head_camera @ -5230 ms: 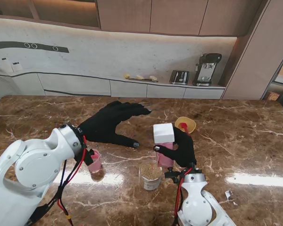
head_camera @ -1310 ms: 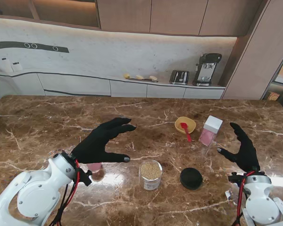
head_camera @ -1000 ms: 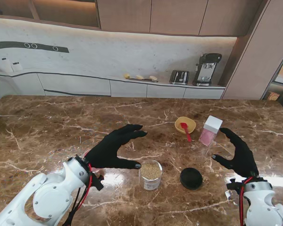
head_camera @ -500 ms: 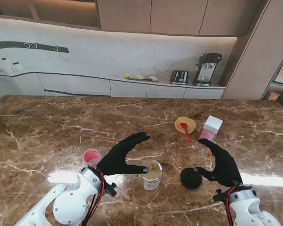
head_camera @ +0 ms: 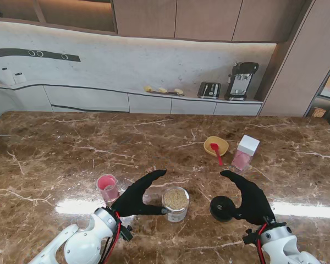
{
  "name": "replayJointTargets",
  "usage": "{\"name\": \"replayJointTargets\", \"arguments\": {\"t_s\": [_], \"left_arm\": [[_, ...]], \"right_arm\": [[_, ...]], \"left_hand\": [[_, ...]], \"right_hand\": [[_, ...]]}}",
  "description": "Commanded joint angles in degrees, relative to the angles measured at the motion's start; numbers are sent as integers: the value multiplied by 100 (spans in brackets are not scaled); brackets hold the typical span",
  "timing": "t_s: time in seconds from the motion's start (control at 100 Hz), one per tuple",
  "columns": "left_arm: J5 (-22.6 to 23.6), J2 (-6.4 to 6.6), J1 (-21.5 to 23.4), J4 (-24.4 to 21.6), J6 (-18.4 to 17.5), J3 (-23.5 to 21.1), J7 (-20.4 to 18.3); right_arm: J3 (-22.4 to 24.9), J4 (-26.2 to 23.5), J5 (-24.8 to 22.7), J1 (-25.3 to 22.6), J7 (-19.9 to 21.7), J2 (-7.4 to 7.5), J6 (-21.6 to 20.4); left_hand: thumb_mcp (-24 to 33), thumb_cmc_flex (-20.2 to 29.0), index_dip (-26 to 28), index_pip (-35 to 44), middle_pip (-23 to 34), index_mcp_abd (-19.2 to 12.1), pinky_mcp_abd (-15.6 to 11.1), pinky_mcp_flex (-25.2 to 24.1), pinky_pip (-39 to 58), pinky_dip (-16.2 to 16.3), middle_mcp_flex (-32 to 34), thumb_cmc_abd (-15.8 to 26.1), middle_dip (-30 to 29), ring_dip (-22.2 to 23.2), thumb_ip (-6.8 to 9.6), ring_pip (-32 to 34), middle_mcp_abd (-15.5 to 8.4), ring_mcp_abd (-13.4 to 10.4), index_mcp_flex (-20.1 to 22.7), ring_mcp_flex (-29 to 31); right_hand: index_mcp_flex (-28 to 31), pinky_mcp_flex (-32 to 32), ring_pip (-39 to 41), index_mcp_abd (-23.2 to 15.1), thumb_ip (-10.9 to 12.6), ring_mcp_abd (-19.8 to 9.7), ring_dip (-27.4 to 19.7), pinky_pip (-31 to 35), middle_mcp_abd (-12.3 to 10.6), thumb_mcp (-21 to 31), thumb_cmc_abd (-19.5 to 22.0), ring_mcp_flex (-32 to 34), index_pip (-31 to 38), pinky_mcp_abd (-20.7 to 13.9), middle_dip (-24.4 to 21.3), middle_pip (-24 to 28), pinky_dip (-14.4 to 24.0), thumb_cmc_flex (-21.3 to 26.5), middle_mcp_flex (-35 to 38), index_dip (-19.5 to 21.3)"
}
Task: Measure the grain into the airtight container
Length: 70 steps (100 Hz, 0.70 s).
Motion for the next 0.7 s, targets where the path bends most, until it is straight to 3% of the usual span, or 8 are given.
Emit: {"name": "replayJointTargets", "arguments": {"t_s": [0.0,0.35,0.5,0.69], "left_arm": [[-77,-9,12,147,22,48,-78],[-366,-64,-351,725,102,360,-145],[-302,-66,-539,978,89,501,-172],[-439,-120,-731,1279,123,670,-141]], "right_arm": [[-28,-18,-18,-100,80,12,59],[-9,-260,-220,-207,234,57,238],[38,-368,-195,-254,421,81,295],[26,-424,-227,-261,521,102,348]], "left_hand": [[145,-35,77,-14,-177,-74,-338,-77,-56,79,-275,-239,47,-39,-132,58,-149,-186,-244,-252],[599,6,290,-959,-402,-62,-452,-58,-433,73,-350,-497,162,-39,-233,-3,-167,-279,-284,-361],[797,35,480,-953,-415,-410,-664,-82,-724,80,-312,-681,177,-95,-261,-105,-405,-564,-304,-350],[962,1,395,-1061,-350,-343,-707,-83,-945,256,-289,-790,142,-76,-315,-142,-429,-585,-293,-302]], "right_hand": [[75,3,23,16,114,-4,-89,96,-26,-75,46,118,-9,-34,-14,-11,-117,-150,86,-42],[43,-50,10,5,118,-22,-53,151,-30,-67,42,70,-9,-42,16,-12,-196,-164,46,-70],[15,-40,20,26,119,-12,-37,180,-22,-121,112,79,-18,-13,35,-6,-218,-164,12,-82],[34,-12,50,18,132,-24,-6,250,-23,-158,122,123,-4,25,57,13,-218,-145,21,-88]]}}
